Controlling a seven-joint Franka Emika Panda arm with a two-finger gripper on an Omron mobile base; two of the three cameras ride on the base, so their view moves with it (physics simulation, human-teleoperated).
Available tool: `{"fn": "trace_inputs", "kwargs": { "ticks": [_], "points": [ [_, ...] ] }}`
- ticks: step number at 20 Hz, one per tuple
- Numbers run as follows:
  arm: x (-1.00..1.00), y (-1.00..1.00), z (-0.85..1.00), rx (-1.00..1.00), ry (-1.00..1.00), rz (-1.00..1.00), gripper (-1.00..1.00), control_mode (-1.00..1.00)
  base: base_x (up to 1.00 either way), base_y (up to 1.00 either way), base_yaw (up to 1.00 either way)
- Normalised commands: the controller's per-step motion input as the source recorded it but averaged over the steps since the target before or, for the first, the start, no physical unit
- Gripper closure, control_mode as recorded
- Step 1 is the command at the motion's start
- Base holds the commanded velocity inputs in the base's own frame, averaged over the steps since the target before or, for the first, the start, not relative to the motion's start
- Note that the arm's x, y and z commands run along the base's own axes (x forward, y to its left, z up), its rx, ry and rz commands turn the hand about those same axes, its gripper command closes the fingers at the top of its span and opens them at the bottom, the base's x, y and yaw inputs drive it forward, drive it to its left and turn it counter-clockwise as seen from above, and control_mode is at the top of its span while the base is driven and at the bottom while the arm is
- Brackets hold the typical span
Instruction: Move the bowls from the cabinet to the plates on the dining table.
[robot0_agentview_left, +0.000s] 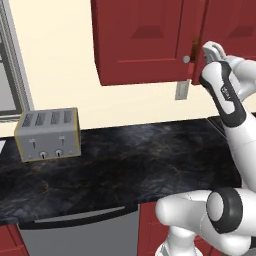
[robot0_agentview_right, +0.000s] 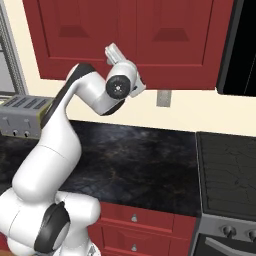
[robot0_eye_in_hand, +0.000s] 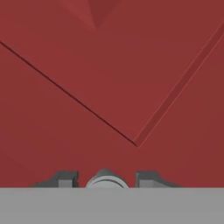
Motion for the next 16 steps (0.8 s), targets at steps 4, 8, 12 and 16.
{"fn": "trace_inputs", "kwargs": {
  "ticks": [4,8,12,16],
  "points": [
    [-0.42,-0.42,0.42,-0.01,0.0,0.01,1.0,-1.0,0.0,0.0,0.0],
    [-0.42,-0.42,0.44,-0.02,0.0,0.01,1.0,-1.0,0.0,0.0,0.0],
    [-0.41,-0.45,0.44,-0.02,0.0,0.01,1.0,-1.0,0.0,0.0,0.0],
    [-0.41,-0.47,0.37,-0.01,0.0,0.03,1.0,-1.0,0.0,0.0,0.0]
  ]
}}
